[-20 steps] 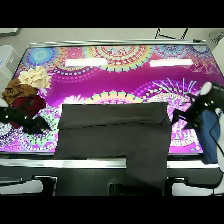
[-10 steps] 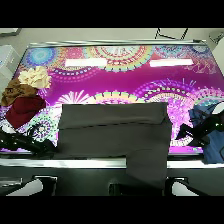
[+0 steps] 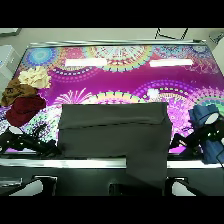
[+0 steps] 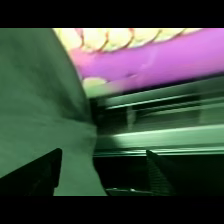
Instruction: Fold the clothes and pants, and hang the long-sleeved shirts on hangers.
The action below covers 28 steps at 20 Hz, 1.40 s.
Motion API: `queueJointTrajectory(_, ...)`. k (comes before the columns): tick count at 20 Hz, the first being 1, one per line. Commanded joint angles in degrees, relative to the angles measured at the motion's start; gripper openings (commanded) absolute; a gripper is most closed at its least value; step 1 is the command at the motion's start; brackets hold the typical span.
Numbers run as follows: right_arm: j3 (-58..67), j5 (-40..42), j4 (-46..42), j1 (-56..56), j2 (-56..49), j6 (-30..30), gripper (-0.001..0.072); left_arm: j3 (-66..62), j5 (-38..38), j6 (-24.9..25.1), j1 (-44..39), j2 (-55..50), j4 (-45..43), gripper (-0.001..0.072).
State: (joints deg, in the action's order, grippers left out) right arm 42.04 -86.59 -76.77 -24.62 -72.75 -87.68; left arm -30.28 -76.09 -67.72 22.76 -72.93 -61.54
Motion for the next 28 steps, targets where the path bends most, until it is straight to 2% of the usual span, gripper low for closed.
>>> queueJointTrajectory(1,-8.4,4.5,6.0,0.0,0.6,4.2,0.0613,0.0,-0.7,-0.2,-0.3,0.4,0.1,0.0027)
queueJointTrajectory(3,-10.6,6.2,7.7,0.0,0.6,4.4,0.0592,0.0,-1.6,-0.2,-0.3,0.5,0.1,0.0027)
queueJointTrajectory(5,-12.0,6.0,9.3,0.0,0.6,4.7,0.0507,0.0,-2.1,-0.2,-0.3,0.5,0.1,0.0027)
queueJointTrajectory(6,-12.2,5.2,10.0,0.0,0.6,5.3,0.032,0.0,-2.5,-0.2,-0.3,0.5,0.1,0.0027)
queueJointTrajectory(7,-12.0,3.7,10.5,0.0,0.6,6.1,0.005,0.0,-2.9,-0.2,-0.3,0.6,0.1,0.0027)
queueJointTrajectory(10,-7.2,-0.8,12.1,0.0,2.4,9.1,0.0046,-2.7,-4.5,-0.2,0.0,2.2,0.1,0.0027)
queueJointTrajectory(12,-0.6,-1.0,12.8,0.0,3.6,6.3,0.0046,-7.4,-6.0,-1.8,0.5,3.1,1.1,0.0027)
queueJointTrajectory(16,13.4,6.7,15.8,4.7,1.1,1.6,0.0045,-19.1,-2.8,-5.6,-2.0,0.5,5.0,0.0027)
queueJointTrajectory(22,34.1,15.8,16.7,8.5,-13.9,-6.6,0.0045,-44.3,-3.8,-10.4,-5.8,-16.6,5.3,0.0028)
queueJointTrajectory(25,36.6,19.4,22.2,8.8,-20.5,-6.5,0.0046,-54.6,-5.2,-12.5,-7.6,-27.5,6.8,0.0028)
queueJointTrajectory(28,36.6,22.7,23.6,10.7,-25.5,-6.5,0.0047,-59.9,-5.5,-12.9,-9.3,-34.4,8.1,0.0028)
